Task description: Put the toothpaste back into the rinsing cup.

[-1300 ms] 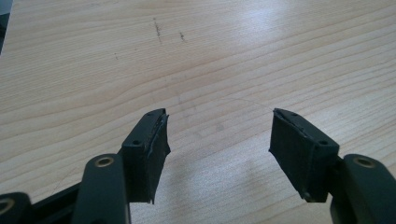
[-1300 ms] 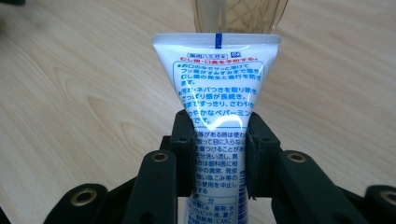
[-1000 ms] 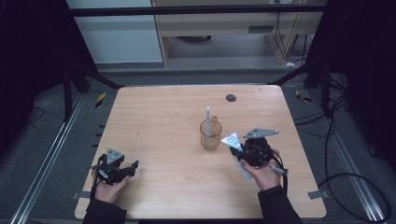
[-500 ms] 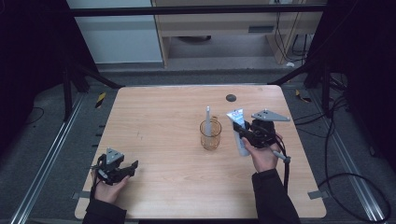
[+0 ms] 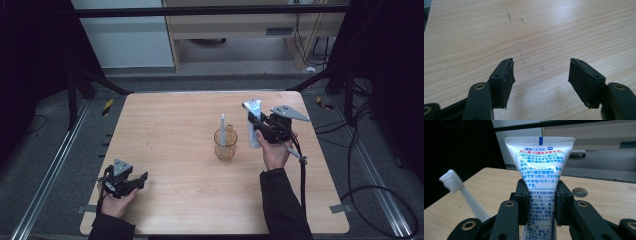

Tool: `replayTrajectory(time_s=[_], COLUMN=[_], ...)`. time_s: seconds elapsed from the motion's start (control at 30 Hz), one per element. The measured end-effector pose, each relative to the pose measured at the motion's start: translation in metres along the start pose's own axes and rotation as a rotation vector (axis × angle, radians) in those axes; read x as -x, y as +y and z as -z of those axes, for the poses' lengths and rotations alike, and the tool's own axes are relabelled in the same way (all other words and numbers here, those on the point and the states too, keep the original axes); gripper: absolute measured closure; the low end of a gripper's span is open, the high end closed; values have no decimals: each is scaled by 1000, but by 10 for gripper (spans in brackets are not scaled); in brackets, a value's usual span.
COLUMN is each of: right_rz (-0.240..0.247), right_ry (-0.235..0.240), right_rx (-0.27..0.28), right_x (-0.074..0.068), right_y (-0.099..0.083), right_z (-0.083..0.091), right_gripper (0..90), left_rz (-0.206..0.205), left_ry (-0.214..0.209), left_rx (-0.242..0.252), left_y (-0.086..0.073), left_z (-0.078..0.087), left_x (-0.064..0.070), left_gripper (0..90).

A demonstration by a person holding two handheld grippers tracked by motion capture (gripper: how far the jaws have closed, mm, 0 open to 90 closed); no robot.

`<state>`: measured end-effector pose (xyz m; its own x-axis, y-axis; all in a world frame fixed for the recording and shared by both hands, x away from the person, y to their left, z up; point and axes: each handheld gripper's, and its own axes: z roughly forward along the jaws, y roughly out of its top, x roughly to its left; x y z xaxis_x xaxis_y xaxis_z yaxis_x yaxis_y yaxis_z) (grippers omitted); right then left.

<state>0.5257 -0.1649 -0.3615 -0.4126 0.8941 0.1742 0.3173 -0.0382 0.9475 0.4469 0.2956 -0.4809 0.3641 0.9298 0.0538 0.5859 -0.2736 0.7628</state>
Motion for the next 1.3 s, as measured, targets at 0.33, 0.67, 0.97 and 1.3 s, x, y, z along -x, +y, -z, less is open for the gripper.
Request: replayTrajectory(time_s=[0.33,0.67,0.97,1.3], right_rz=[-8,-45,-46,-60], right_ry=[-4,18,33,62], right_rx=[81,118,114,116], right_x=[-5,-11,-17,-24], right_y=[8,4,-5,-13], right_z=[-18,-40,-57,-67], right_gripper=[693,693,693,691], left_rz=[2,-1,1,1], left_ry=[0,-1,0,-2], left_rx=[-2,-1,0,-1], left_y=[0,0,0,0], left_z=[-1,0,-1,-1], left_x=[-1,-1,-1,-1], left_gripper=[363,363,363,363])
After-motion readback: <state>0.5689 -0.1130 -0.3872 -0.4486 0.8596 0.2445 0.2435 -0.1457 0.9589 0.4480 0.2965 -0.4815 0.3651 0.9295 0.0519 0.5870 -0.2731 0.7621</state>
